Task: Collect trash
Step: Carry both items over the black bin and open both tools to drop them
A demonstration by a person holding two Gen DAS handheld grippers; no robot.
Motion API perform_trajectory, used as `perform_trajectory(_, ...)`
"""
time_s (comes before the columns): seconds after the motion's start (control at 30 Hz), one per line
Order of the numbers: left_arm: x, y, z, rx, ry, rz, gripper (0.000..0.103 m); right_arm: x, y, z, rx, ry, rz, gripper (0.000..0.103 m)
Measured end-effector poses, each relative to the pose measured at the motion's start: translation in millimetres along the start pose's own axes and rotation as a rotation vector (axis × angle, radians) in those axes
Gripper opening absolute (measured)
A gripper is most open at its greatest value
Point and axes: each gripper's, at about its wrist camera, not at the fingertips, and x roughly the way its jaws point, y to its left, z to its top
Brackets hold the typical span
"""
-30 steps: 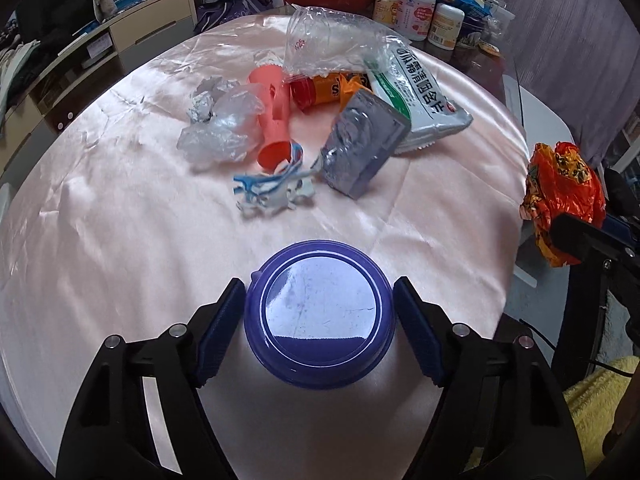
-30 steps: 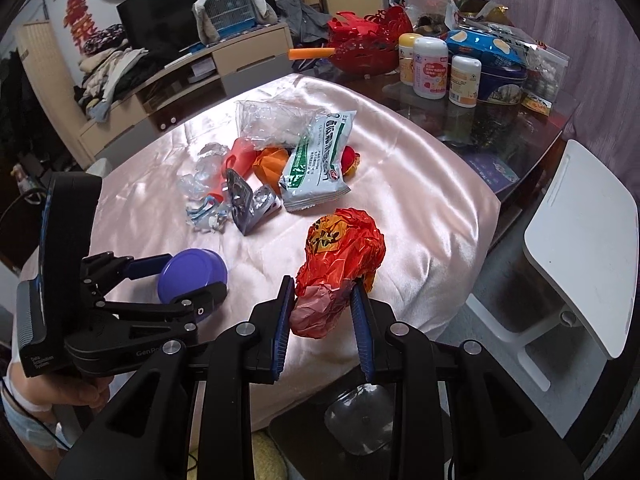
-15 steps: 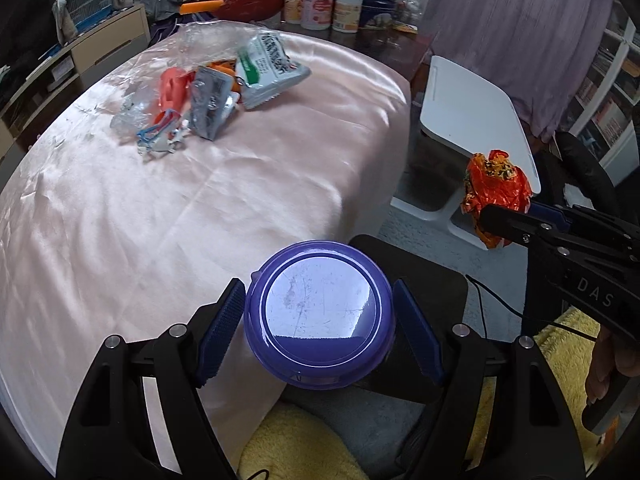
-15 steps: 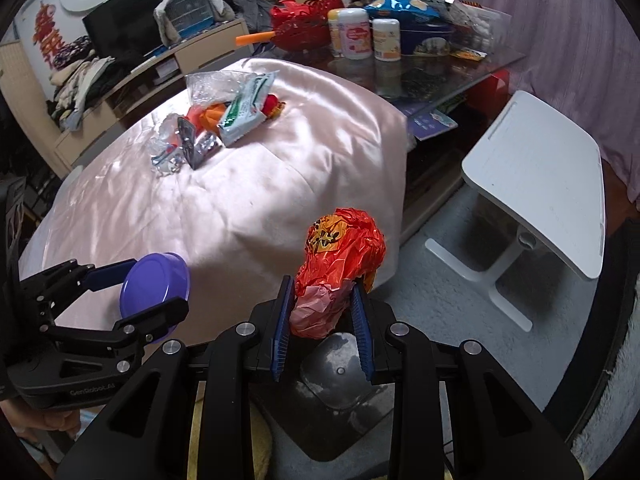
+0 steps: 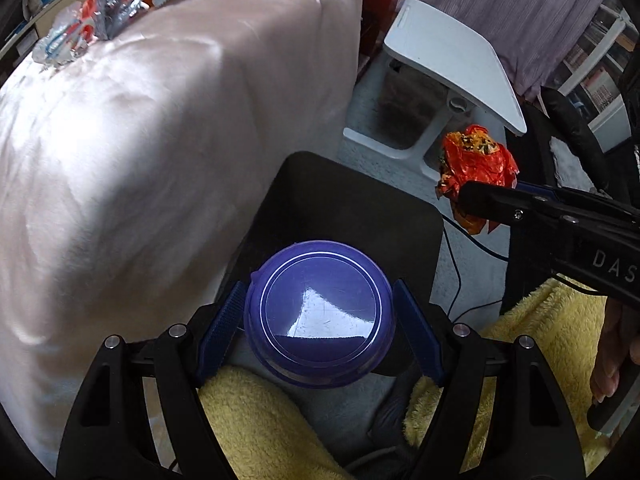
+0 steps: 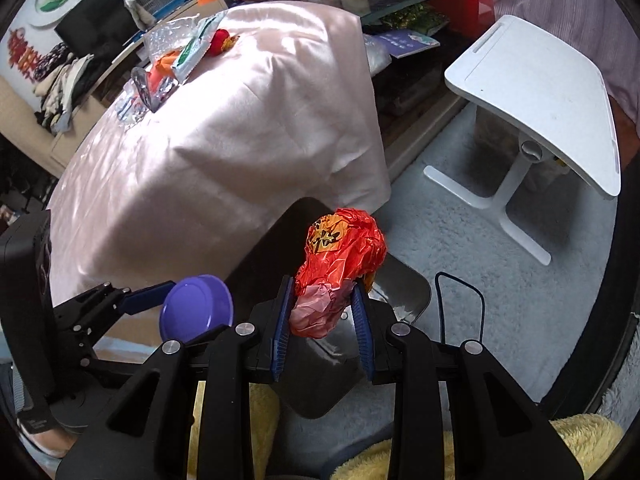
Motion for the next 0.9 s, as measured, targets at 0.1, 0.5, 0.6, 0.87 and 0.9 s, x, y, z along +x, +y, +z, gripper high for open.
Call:
perform_trajectory(0.1,4.8,-5.3,0.9,0.007,0.014,0.006,0.073,3.5,2.3,-1.4,-0.004,0.012,0.005,0.032)
perform_trajectory(0.5,-13.3,3.7,3.8,-0.029,-0.006,0.04,0.09,-9.3,-3.2,8.4,0.05,-0.031,0.015,0.066)
perform_trajectory(0.6,-31.8,6.1,4.6,-0.021,-0.048,0.062,0.094,-22.6,-4.2,13.7,0.055,-0.077,-0.011,0.076)
perform_trajectory(0.87,-91.3,33.6,5.7,-0.079,-0.143,0.117,0.095,-59.9,7.9,30.6,0.026,-0.183,-0.018,0.078)
perform_trajectory(0.9,-97.4,37.8,5.8,-0.091,-0.152,0.127,0.095,-64.6,10.4,33.4,0.021,-0.198,-0.015,0.078)
